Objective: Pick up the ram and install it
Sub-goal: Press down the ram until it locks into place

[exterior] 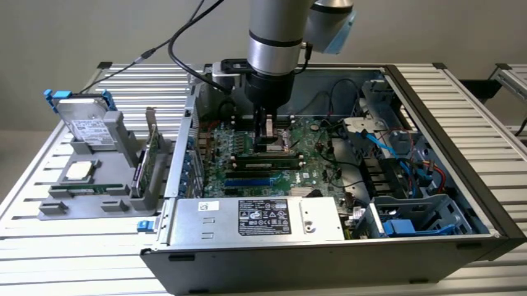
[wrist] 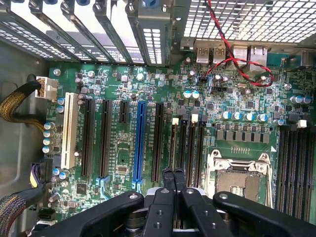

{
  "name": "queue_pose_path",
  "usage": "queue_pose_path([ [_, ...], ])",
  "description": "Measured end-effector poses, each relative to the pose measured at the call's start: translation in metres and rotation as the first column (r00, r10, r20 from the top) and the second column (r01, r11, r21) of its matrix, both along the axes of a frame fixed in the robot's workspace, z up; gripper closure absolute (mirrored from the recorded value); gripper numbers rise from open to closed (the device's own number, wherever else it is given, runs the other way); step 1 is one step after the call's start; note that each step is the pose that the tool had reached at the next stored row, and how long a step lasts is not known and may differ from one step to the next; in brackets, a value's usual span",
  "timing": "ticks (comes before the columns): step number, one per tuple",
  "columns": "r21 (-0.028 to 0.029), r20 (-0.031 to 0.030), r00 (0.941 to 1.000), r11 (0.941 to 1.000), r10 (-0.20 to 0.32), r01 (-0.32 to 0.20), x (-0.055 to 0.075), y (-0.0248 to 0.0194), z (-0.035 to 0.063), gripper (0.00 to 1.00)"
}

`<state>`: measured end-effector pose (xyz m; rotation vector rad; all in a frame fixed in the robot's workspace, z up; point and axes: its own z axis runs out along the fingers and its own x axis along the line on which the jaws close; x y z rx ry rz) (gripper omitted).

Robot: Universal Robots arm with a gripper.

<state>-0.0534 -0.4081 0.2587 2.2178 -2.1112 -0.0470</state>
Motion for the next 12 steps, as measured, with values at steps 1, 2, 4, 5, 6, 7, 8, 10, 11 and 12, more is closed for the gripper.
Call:
queue_pose_path([
  [1, 0.0, 0.0, 1.0, 1.0, 0.0, 0.0, 0.0, 0.0, 0.0, 0.9],
  [2, 0.0, 0.0, 1.0, 1.0, 0.0, 0.0, 0.0, 0.0, 0.0, 0.9],
  [4, 0.0, 0.0, 1.0, 1.0, 0.0, 0.0, 0.0, 0.0, 0.0, 0.9],
  [5, 0.0, 0.0, 1.0, 1.0, 0.0, 0.0, 0.0003, 0.0, 0.0, 0.9],
  [6, -0.0001, -0.0001, 1.0, 1.0, -0.001, 0.001, 0.0013, -0.0001, 0.0001, 0.9],
  [7, -0.0002, -0.0001, 1.0, 1.0, -0.003, 0.003, 0.0022, 0.0, 0.0001, 0.9],
  [8, -0.0001, 0.0, 1.0, 1.0, -0.004, 0.004, 0.0033, 0.0, 0.0001, 0.9],
  [10, 0.0001, 0.0006, 1.0, 1.0, -0.01, 0.01, 0.0042, 0.0001, 0.0, 0.9],
  [11, 0.0003, 0.0016, 0.9999, 0.9999, -0.017, 0.017, 0.0043, 0.0001, -0.0001, 0.9],
  [12, 0.0004, 0.0031, 0.9996, 0.9996, -0.029, 0.029, 0.0043, 0.0001, -0.0001, 0.9],
])
